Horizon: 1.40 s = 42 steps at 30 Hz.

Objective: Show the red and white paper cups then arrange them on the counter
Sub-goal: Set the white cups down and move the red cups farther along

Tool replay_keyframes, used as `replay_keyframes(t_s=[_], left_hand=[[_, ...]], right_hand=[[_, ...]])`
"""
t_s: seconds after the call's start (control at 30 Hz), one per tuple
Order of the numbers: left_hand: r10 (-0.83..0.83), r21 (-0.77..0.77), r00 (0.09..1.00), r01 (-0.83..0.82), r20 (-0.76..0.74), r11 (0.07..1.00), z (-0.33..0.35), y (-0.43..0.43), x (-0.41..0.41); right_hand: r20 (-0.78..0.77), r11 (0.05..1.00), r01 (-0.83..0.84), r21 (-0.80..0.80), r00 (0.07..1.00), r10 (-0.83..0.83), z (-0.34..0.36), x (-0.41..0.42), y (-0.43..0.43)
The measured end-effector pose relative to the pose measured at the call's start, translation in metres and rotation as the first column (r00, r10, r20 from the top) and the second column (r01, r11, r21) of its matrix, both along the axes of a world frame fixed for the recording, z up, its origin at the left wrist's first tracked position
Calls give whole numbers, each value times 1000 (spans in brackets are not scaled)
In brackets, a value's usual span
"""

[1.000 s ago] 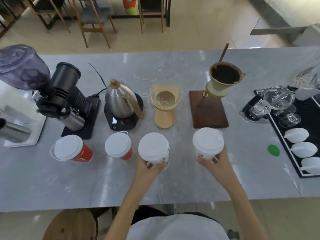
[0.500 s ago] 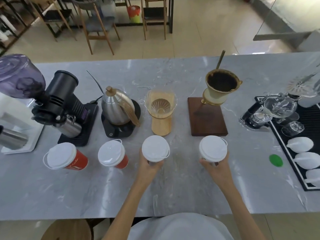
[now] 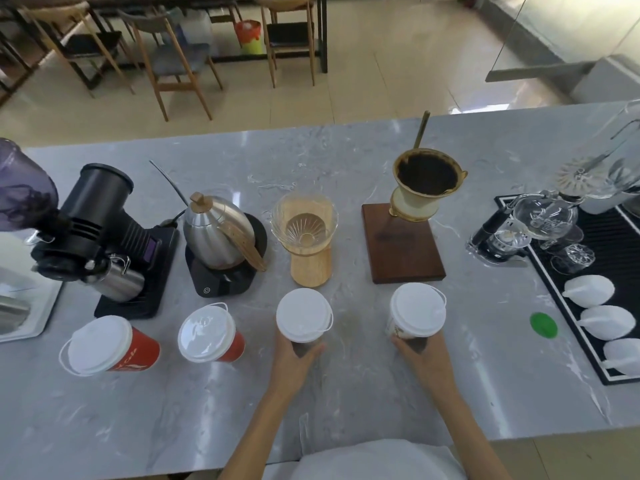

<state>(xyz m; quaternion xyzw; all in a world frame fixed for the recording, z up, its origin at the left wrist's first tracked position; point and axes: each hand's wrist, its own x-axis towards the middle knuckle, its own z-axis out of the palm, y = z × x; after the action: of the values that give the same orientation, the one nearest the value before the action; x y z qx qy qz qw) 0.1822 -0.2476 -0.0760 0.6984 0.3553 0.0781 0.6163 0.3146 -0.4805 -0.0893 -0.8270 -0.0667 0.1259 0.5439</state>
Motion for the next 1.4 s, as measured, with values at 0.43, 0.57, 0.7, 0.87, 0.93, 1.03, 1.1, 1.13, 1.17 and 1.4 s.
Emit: replay_keyframes(t_s=[0.43, 0.57, 0.7, 0.87, 0.93, 1.03, 1.1, 1.13, 1.17, 1.4], left_hand=[[31, 45, 999, -33, 32, 998, -18, -2, -8], [35, 25, 998, -36, 46, 999, -18, 0, -8], [12, 8, 999, -12, 51, 1000, -18, 2, -8], [-3, -13, 998, 4, 57, 1000, -17, 3, -7], [6, -4, 998, -6, 56, 1000, -17, 4, -8], [-3, 0, 999, 3, 44, 1000, -16, 7, -9], [-4, 8, 999, 4, 41, 1000, -17, 8, -8], [5, 14, 999, -6, 38, 1000, -17, 8, -7], [17, 17, 999, -17, 35, 1000, -17, 9, -6], [-22, 36, 999, 23, -25, 999, -19, 15, -5]], right_hand=[[33, 996, 78, -53, 997, -77, -5, -3, 5], [35, 995, 76, -59, 997, -74, -6, -2, 4], [34, 994, 77, -74, 997, -75, -8, -1, 4], [45, 995, 66, -75, 997, -63, -9, 0, 3], [52, 996, 60, -67, 997, -57, -9, 0, 3], [58, 997, 49, -58, 997, -46, -9, 1, 3], [64, 997, 49, -61, 997, -45, -8, 1, 3], [70, 997, 54, -61, 996, -49, -8, 0, 3], [76, 996, 58, -60, 996, -54, -7, -1, 3], [97, 996, 53, -69, 994, -46, -3, -3, 5]])
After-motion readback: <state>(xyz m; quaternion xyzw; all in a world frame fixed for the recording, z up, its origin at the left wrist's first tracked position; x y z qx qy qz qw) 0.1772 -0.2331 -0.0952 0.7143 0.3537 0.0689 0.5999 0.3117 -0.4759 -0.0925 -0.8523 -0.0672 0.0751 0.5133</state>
